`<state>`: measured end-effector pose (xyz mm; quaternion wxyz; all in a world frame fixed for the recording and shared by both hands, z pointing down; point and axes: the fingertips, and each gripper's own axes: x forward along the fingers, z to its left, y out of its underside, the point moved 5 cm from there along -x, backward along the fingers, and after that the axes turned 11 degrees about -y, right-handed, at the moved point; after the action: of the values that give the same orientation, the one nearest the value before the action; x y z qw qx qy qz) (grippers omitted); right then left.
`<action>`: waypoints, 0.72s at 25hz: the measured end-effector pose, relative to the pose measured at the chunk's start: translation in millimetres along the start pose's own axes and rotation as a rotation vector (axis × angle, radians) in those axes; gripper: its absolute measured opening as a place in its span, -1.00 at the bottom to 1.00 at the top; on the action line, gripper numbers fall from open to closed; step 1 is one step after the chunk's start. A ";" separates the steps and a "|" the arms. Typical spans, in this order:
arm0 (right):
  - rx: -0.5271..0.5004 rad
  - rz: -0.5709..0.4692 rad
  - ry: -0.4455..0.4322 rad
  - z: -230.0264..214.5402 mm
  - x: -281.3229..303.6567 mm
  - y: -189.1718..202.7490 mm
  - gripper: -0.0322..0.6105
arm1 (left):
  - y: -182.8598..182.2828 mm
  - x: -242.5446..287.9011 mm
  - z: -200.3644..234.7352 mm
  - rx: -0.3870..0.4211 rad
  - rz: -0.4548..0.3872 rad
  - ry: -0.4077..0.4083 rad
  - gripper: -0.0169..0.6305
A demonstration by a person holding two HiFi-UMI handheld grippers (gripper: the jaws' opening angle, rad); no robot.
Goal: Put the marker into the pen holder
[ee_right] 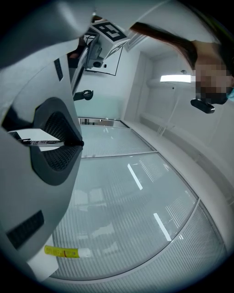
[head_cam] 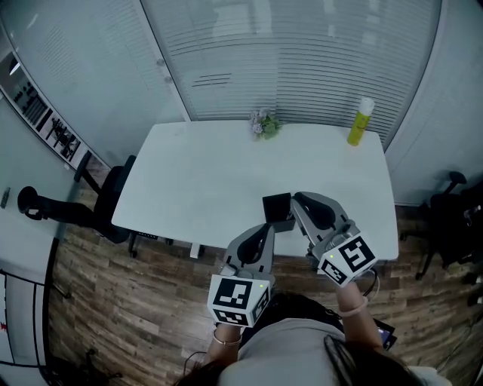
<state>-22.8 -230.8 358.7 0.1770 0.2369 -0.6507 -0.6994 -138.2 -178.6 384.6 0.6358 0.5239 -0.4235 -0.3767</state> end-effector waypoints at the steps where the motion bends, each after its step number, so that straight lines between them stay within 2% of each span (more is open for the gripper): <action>1: -0.002 0.004 -0.002 -0.7 1.9 2.7 -0.74 | 0.1 1.5 0.7 -0.004 0.000 0.003 -0.89; 5: -0.002 0.026 -0.021 -5.4 8.8 13.6 -0.74 | 0.0 9.7 2.7 -0.012 0.002 0.000 -0.89; 18: 0.036 0.080 -0.090 -39.0 30.1 45.6 -0.74 | -4.9 40.3 14.5 -0.035 0.003 -0.079 -0.89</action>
<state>-28.5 -283.9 399.4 0.1710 0.1821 -0.6796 -0.6897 -137.5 -221.6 387.0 0.6282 0.4969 -0.4426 -0.4032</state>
